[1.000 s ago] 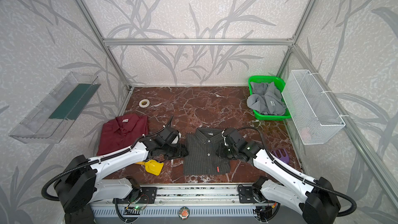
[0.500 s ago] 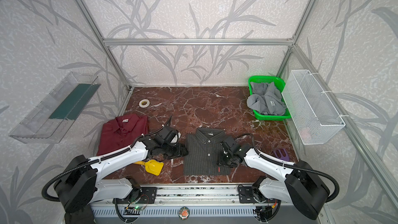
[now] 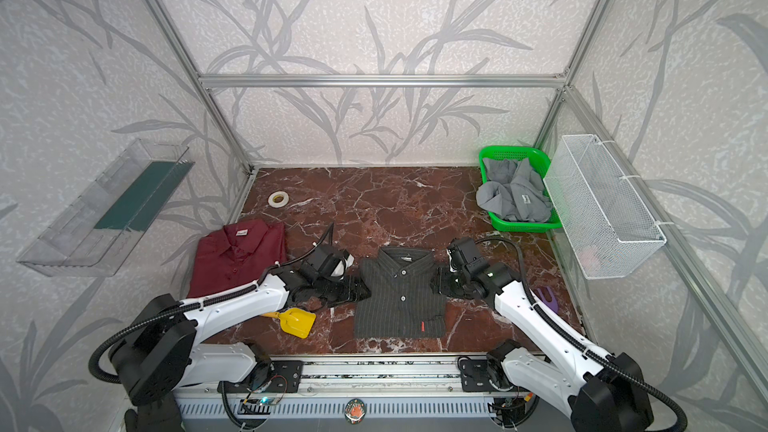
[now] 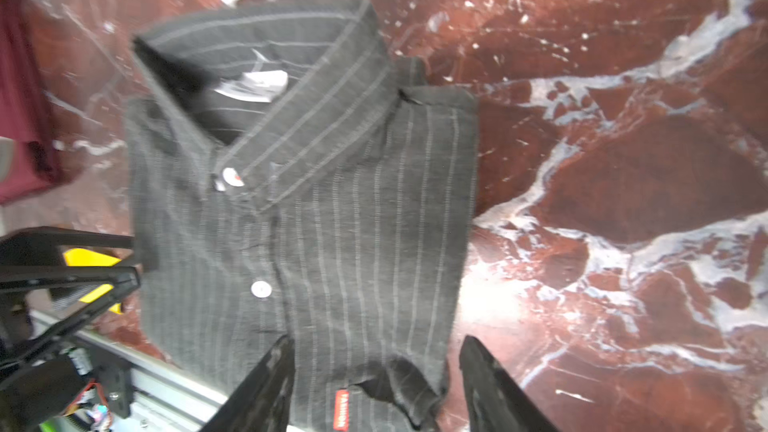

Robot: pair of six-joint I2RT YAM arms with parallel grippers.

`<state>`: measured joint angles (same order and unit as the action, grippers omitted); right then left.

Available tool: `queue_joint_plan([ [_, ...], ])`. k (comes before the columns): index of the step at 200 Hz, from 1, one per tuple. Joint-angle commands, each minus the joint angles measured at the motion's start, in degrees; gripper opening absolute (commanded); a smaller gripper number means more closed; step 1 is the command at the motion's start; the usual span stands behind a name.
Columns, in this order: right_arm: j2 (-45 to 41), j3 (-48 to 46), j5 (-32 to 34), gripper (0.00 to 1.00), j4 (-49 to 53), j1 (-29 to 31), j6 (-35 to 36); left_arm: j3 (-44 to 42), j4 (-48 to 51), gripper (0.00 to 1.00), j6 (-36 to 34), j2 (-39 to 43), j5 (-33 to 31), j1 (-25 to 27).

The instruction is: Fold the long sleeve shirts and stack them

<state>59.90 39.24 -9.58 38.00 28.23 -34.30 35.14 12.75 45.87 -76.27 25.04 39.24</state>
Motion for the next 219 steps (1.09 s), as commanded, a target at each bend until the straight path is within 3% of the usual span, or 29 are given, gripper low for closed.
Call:
queue_joint_plan([
  [1, 2.3, -2.0, -1.3, 0.64, -1.1, -0.7, 3.2, -1.2, -4.0, 0.77, 0.8, -0.9, 0.7, -0.3],
  [66, 12.2, -4.9, -6.0, 0.63, -9.4, -0.7, 3.0, -3.6, -7.9, 0.78, 2.9, -5.0, 0.4, -0.1],
  [94, 14.1, -6.4, -7.4, 0.62, -12.1, -0.7, 2.4, -4.8, -12.7, 0.73, 4.9, -7.4, 1.8, 0.0],
  [186, 17.9, -9.6, -11.1, 0.59, -18.6, -0.1, 0.3, -4.4, -17.5, 0.31, 6.7, -9.3, 2.0, 0.3],
  [199, 18.7, -9.6, -11.2, 0.59, -19.3, 0.7, 0.0, -3.7, -18.2, 0.18, 6.8, -9.3, 2.1, 0.3],
  [219, 19.5, -9.8, -11.6, 0.59, -20.4, 1.6, -0.5, -2.2, -18.7, 0.15, 6.7, -9.7, 2.3, 0.2],
])
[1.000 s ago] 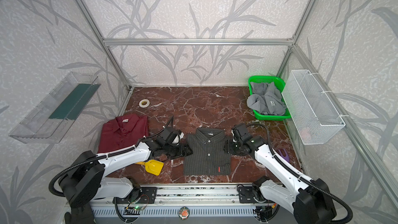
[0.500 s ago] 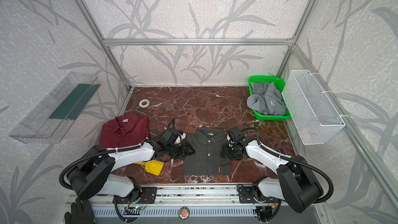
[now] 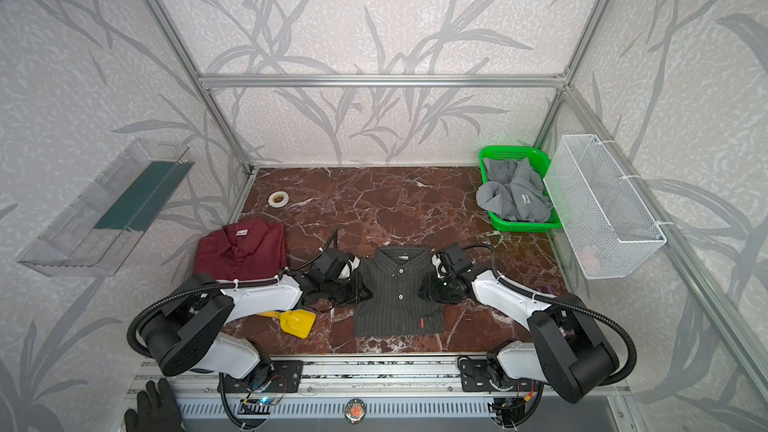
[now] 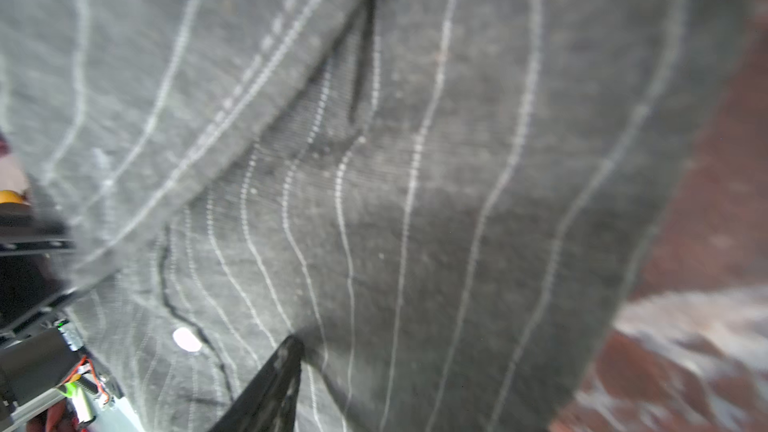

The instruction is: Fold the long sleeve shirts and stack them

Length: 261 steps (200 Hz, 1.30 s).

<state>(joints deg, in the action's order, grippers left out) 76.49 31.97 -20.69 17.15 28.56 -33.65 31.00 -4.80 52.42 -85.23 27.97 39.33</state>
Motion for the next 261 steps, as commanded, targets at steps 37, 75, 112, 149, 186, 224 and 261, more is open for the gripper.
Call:
queue_joint_plan([
  [37, 0.0, -1.6, 0.6, 0.6, 2.2, 1.3, -0.1, 5.6, 3.6, 0.0, -2.4, -0.1, -1.2, -0.6],
  [75, -5.6, 0.8, 6.2, 0.65, 10.3, -1.2, 2.1, 5.8, 7.5, 0.0, -4.9, 1.9, -1.2, -3.0],
  [112, -8.9, 0.3, 7.4, 0.67, 13.5, -4.6, 2.6, 4.8, 8.5, 0.0, -5.5, 3.0, -0.3, -4.5],
  [149, -7.4, -4.8, -3.3, 0.67, -0.4, -4.2, -1.3, 4.9, 7.4, 0.0, -5.2, 1.5, 0.6, -4.6],
  [186, -1.3, -6.6, -1.3, 0.68, -7.3, -2.2, -5.0, 4.9, 6.6, 0.0, -5.0, 0.6, 1.4, -4.5],
  [224, 4.5, -6.6, 5.9, 0.63, -7.6, -1.3, -6.5, 4.4, 5.8, 0.0, -4.5, 0.6, 1.5, -4.5],
  [261, 9.1, -7.0, 3.0, 0.38, -16.0, 3.3, -8.7, 4.6, 6.3, 0.0, -4.7, 0.7, 1.3, -4.6],
])
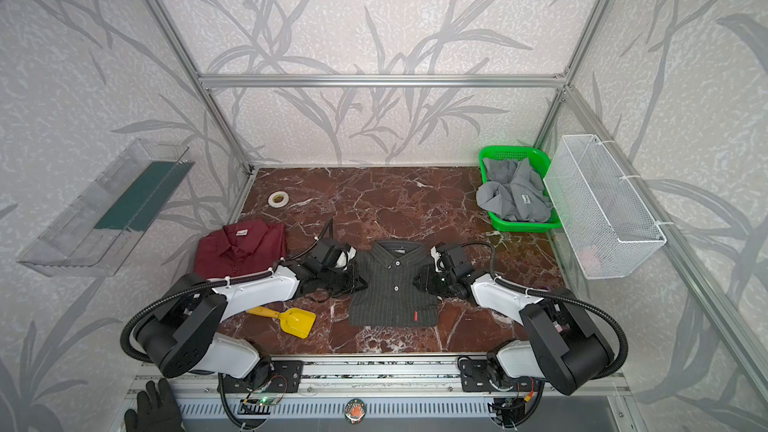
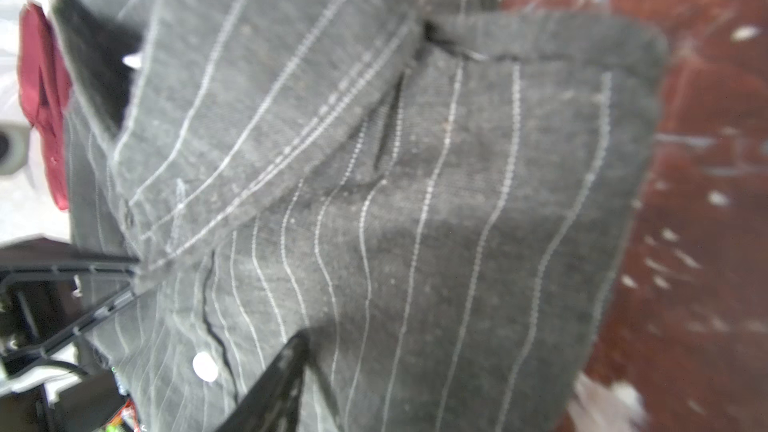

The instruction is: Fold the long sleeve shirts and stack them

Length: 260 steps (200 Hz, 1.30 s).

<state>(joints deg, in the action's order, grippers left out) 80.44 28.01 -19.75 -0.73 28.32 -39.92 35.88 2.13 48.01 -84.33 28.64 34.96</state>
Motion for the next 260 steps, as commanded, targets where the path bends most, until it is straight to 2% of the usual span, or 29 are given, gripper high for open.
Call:
queue_joint_plan([
  [1, 5.1, -2.9, 2.0, 0.37, 1.7, 3.8, -2.5, -0.3, -0.5, 0.0, -0.3, -0.2, 0.5, -0.2],
  [36, 4.7, 0.1, 3.0, 0.08, -0.1, 9.1, -4.4, 2.7, 2.0, 0.0, -1.3, 0.3, 0.2, -1.2],
  [51, 3.6, 1.9, 2.8, 0.0, 0.0, 10.0, -4.8, 5.1, 6.6, 0.0, -2.7, 1.8, -0.8, -2.7],
  [75, 1.5, 6.5, 4.3, 0.0, 1.0, 11.8, -4.8, 9.5, 15.0, 0.0, -6.1, 5.9, -2.5, -6.1],
  [96, 2.6, 12.6, 4.8, 0.0, 1.2, 13.9, -4.6, 13.6, 23.4, 0.0, -8.4, 10.4, -8.4, -8.7],
  [123, 7.8, 22.2, 5.4, 0.0, 1.9, 17.5, -4.3, 16.2, 29.5, 0.0, -11.2, 15.6, -13.0, -13.0],
  [152, 14.9, 32.4, 4.6, 0.0, 0.7, 20.9, -4.5, 17.9, 35.1, 0.0, -14.2, 19.4, -15.2, -20.3],
  [188, 25.4, 46.5, 3.5, 0.0, 1.1, 24.8, -3.6, 16.9, 38.5, 0.0, -16.8, 25.0, -19.6, -30.5],
  [218, 35.1, 58.2, 0.1, 0.0, 0.5, 26.1, -3.5, 15.4, 40.5, 0.0, -19.0, 29.6, -24.0, -39.3],
  [243, 41.8, 65.9, -1.8, 0.0, -1.5, 27.0, -3.9, 14.3, 41.1, 0.0, -19.8, 31.2, -28.1, -44.6],
  [260, 45.3, 70.4, -2.2, 0.0, -2.2, 27.5, -4.2, 13.1, 39.9, 0.0, -20.1, 31.0, -31.1, -46.4],
])
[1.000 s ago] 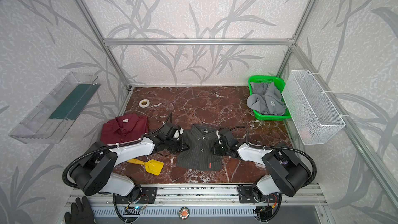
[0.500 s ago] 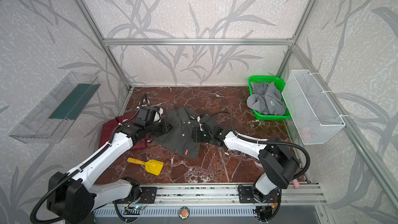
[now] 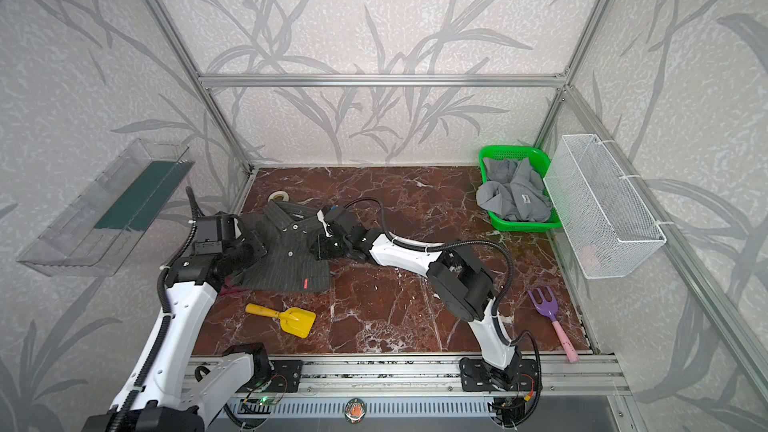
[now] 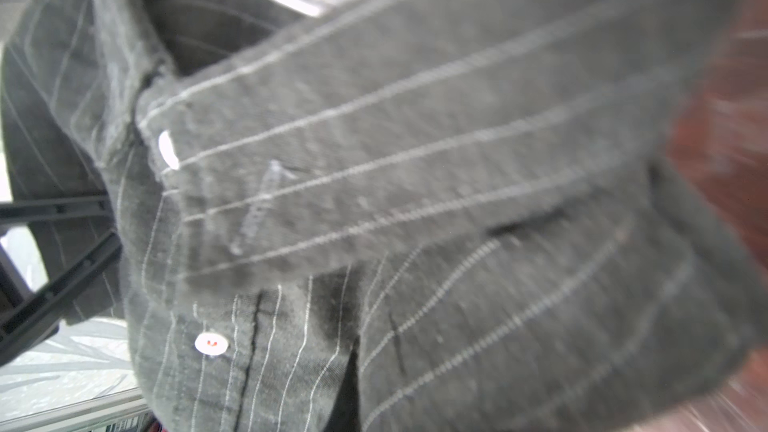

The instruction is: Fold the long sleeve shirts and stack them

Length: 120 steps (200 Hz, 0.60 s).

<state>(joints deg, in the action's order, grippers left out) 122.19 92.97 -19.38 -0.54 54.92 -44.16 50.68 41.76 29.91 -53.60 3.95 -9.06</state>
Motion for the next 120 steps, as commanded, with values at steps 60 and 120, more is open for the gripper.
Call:
queue_joint_plan([
  [60, 12.8, 15.5, -5.7, 0.0, -8.8, 2.2, -2.8, 1.6, 0.3, 0.0, -1.6, -8.7, -13.0, -10.3],
  [120, 21.3, 27.9, -6.0, 0.0, -8.4, 5.7, -3.0, 3.3, -5.7, 0.0, -2.1, -13.6, -18.2, -12.8],
])
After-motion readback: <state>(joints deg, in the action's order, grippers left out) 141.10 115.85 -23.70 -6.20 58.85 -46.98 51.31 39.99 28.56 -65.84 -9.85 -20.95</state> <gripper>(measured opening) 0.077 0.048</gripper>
